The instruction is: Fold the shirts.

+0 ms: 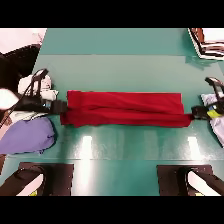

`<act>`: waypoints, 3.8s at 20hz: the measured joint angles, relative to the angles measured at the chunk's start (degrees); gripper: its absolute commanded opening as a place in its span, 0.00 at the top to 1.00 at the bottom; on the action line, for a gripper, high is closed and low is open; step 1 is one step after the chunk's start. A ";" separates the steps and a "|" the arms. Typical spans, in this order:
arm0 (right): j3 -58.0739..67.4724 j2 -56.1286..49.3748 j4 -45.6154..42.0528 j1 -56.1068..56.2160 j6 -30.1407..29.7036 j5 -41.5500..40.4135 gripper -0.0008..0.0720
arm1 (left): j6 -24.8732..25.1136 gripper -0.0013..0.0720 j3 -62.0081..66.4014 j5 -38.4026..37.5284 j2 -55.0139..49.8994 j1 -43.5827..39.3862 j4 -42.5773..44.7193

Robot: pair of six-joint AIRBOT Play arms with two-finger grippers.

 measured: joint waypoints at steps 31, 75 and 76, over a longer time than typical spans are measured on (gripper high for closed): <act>3.32 -29.42 33.31 -13.57 -19.56 -9.11 0.97 | -0.50 0.94 23.54 7.96 -32.06 -11.56 -6.58; 44.11 -40.39 31.45 38.91 -4.20 -10.03 0.34 | 3.13 0.94 52.78 -13.70 -30.12 6.62 6.84; 40.98 -38.91 30.82 36.39 -3.80 -9.44 0.34 | 3.28 0.94 52.78 -13.92 -30.03 6.71 6.78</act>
